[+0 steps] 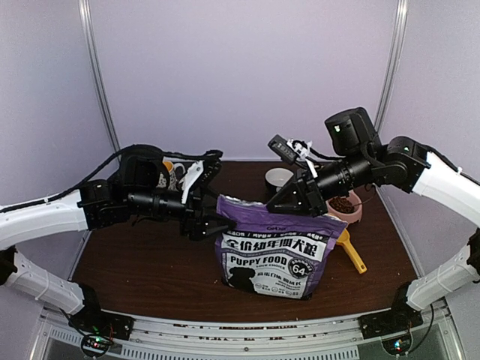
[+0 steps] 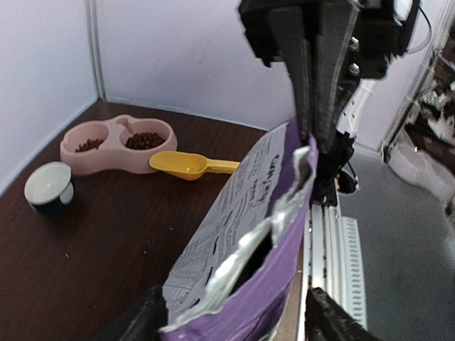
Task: Serve the pet food
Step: Adjust the pet food bag at the center of the board, then pass from the right arm to the left
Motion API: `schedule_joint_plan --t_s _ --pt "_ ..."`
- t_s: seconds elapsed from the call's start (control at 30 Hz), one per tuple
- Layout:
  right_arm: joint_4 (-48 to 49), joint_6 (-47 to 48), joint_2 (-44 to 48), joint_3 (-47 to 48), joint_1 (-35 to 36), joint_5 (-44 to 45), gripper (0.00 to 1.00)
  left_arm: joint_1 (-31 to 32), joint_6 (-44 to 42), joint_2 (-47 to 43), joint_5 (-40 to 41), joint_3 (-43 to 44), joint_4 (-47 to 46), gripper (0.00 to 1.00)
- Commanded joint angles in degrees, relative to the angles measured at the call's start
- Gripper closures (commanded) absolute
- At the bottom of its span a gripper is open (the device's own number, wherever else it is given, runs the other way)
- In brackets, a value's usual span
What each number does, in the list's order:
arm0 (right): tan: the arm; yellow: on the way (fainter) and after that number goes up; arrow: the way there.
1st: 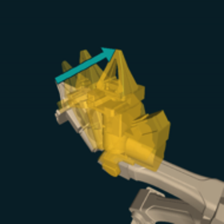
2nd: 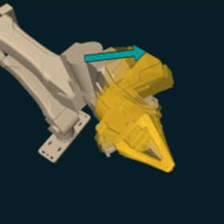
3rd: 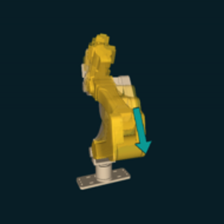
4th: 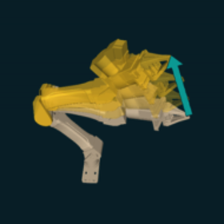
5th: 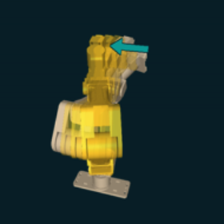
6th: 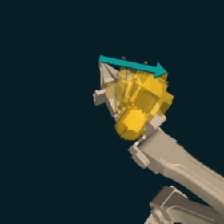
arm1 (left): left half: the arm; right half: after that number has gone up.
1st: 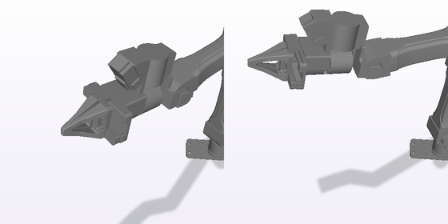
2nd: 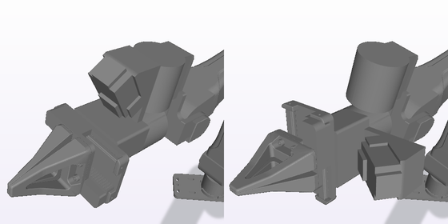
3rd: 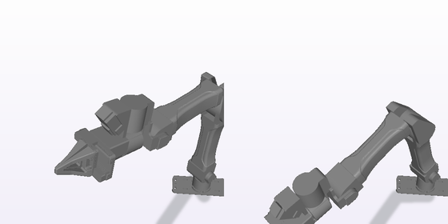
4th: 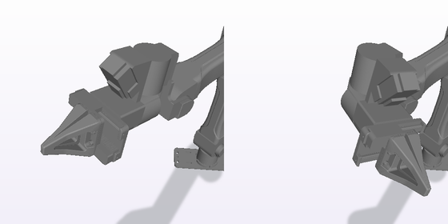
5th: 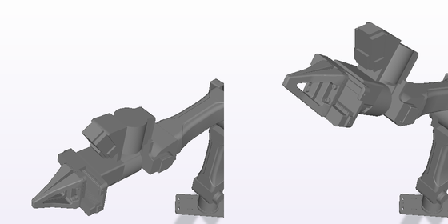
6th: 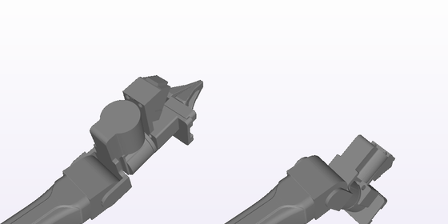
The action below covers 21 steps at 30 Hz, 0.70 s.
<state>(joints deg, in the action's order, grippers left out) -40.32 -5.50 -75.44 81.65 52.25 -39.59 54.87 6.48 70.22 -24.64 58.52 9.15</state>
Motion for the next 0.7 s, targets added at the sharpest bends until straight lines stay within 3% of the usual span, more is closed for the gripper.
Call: schedule_joint_plan --t_s 0.0,0.13,0.27,0.33,0.4,0.5,0.57,0.67 --pt "3.37 1.65 2.11 -1.1 0.16 -2.47 1.0 -0.29 -0.65 1.39 -9.57 1.82 -6.36 0.46" --pt "1.97 2.89 2.48 -0.91 0.05 -1.07 1.0 -0.29 -0.2 1.36 -10.21 1.13 -6.03 0.78" --pt "-4.45 5.73 1.41 1.91 0.3 3.77 1.0 -0.29 0.35 0.53 -10.25 0.72 -5.51 1.0" --pt "-7.43 7.1 0.71 3.64 1.03 6.05 0.92 -0.27 0.81 -0.14 -10.33 0.7 -5.54 1.0" --pt "-8.46 7.96 0.76 4.73 2.32 7.91 0.69 -0.29 1.17 -0.84 -10.26 0.79 -5.54 1.0" --pt "-8.49 8.96 1.01 5.81 5.04 11.83 0.45 -0.29 2.18 -1.98 -9.93 1.0 -5.38 1.0" --pt "-9.19 9.99 0.42 7.13 7.02 16.0 0.36 -0.28 2.25 -2.7 -10.26 1.31 -4.66 1.0" --pt "-10.2 11.64 -1.45 9.13 9.04 21.82 0.33 -0.29 1.12 -3.3 -10.75 2.31 -1.77 1.0"
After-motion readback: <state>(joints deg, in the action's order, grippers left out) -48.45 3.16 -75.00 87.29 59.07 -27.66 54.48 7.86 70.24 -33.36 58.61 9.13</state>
